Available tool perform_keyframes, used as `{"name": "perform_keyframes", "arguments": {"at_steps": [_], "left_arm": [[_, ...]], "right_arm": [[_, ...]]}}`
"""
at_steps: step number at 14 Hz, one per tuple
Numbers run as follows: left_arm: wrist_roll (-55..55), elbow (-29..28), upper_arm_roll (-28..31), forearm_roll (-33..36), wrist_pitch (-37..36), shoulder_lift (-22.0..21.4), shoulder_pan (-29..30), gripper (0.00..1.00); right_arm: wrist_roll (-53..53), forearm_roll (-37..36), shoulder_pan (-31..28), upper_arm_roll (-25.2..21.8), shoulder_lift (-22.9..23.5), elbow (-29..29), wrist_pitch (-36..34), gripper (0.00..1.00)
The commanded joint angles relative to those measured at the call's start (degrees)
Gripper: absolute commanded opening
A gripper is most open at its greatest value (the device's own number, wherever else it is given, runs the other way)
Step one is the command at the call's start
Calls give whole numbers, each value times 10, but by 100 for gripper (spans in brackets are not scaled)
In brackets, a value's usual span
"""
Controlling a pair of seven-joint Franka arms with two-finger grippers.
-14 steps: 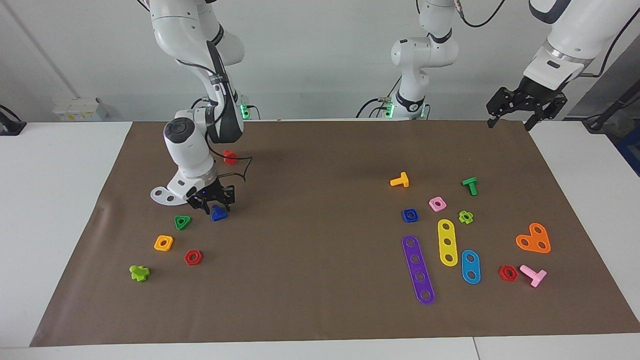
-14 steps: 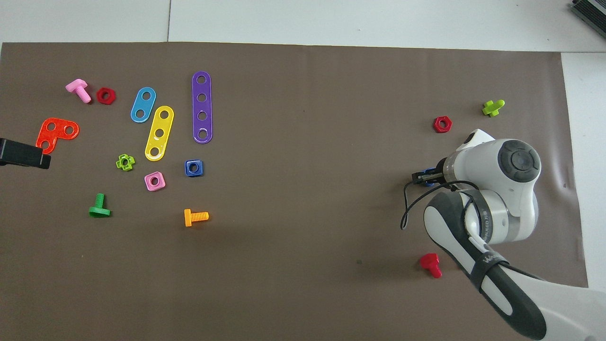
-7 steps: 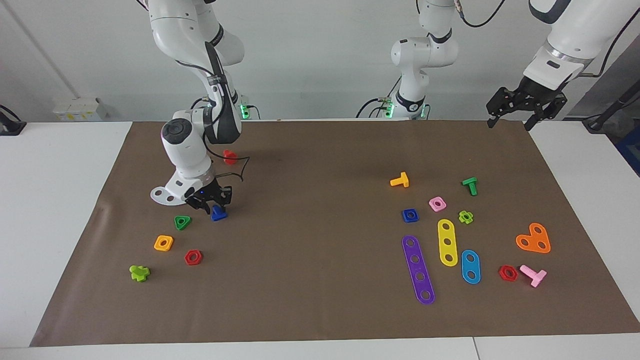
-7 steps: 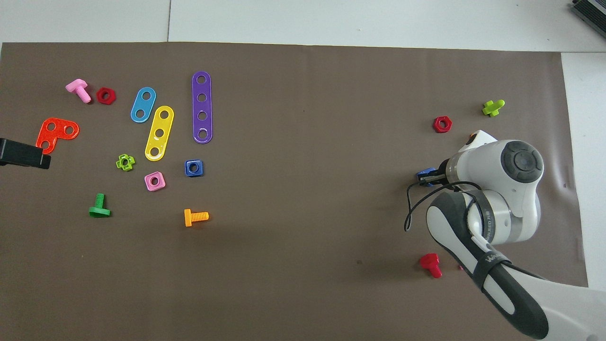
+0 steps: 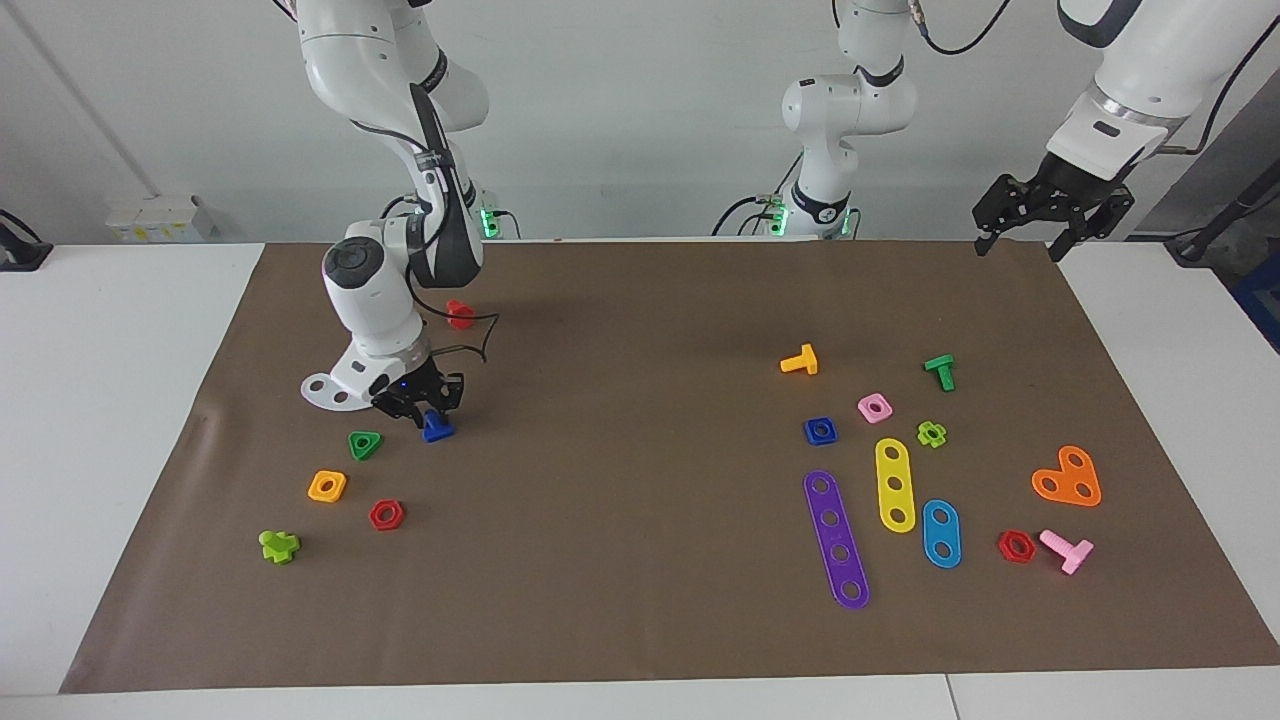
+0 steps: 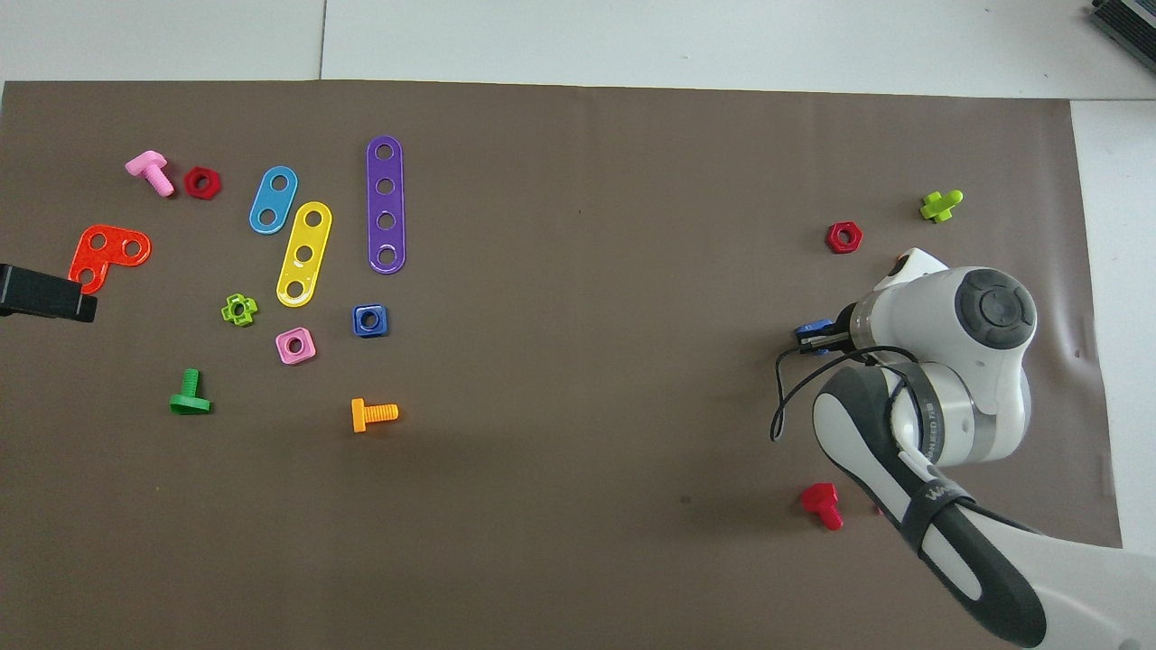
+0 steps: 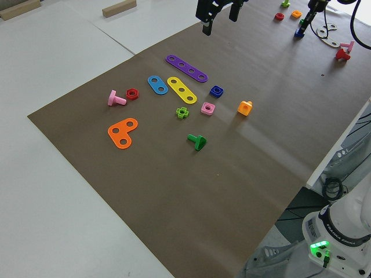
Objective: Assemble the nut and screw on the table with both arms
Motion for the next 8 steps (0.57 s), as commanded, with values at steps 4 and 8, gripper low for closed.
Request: {"name": "perform_keyframes", "arguments": {"at_steps": [4, 8], "left_arm": [[-5, -7, -1, -2, -5, -8, 3, 100], [-5, -7, -1, -2, -5, -8, 3, 100]], "right_arm": [[-14, 11, -3, 2, -3, -6, 5, 0], [32, 11, 1, 2, -21, 61, -91, 0]]}}
